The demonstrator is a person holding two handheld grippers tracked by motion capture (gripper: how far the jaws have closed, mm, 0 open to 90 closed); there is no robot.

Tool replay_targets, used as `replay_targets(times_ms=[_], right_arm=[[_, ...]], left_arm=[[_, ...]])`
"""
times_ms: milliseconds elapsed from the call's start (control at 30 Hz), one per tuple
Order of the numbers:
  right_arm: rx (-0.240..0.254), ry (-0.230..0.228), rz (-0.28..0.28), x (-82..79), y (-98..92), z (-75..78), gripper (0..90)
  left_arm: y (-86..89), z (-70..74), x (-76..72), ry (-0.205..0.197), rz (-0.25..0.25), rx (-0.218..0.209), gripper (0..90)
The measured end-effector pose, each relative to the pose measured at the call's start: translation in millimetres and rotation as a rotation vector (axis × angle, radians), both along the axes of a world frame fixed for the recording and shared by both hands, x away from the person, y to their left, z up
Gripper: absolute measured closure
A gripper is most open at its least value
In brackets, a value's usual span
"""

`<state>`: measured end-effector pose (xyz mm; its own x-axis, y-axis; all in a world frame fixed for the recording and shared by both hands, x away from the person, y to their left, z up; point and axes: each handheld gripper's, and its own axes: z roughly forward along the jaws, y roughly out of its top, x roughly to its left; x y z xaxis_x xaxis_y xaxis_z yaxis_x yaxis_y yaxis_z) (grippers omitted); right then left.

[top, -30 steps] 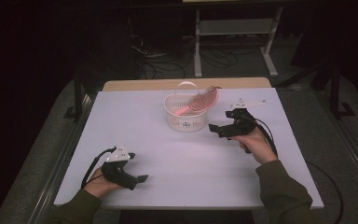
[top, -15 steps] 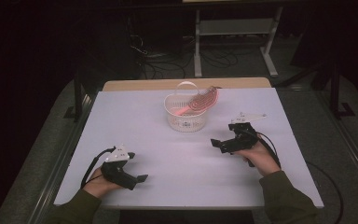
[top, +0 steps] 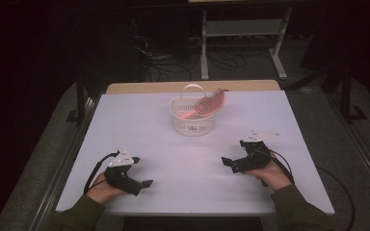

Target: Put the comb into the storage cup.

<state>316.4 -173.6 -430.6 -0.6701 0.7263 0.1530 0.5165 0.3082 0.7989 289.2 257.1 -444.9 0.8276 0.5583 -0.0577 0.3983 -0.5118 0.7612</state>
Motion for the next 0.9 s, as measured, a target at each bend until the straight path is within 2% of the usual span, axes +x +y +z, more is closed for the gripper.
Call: replay_targets(times_ms=[67,167,333,633,900], right_arm=[[-0.005,-0.009,0.005,-4.2,-1.3,-1.1,0.0],[0.008,-0.001,0.005,-10.1,-3.6,-3.8,0.0],[-0.001,0.010,0.024,-17.3,-6.3,-9.1,0.0],[0.008,0.009,0.014,-29.2,-17.4,-14.0,0.0],[-0.005,0.005,-0.008,-35.7,-27.5,-16.7,0.0]], left_arm=[[0.3,0.2,0.4,-0.003,0.001,-0.002,0.0],[0.5,0.2,0.9,-0.002,0.002,-0.002,0.0],[0.5,0.3,0.5,-0.004,0.000,-0.002,0.0],[0.8,0.9,0.1,-0.009,0.000,-0.005,0.0],[0.7,1.1,-0.2,-0.012,0.001,-0.004,0.0]])
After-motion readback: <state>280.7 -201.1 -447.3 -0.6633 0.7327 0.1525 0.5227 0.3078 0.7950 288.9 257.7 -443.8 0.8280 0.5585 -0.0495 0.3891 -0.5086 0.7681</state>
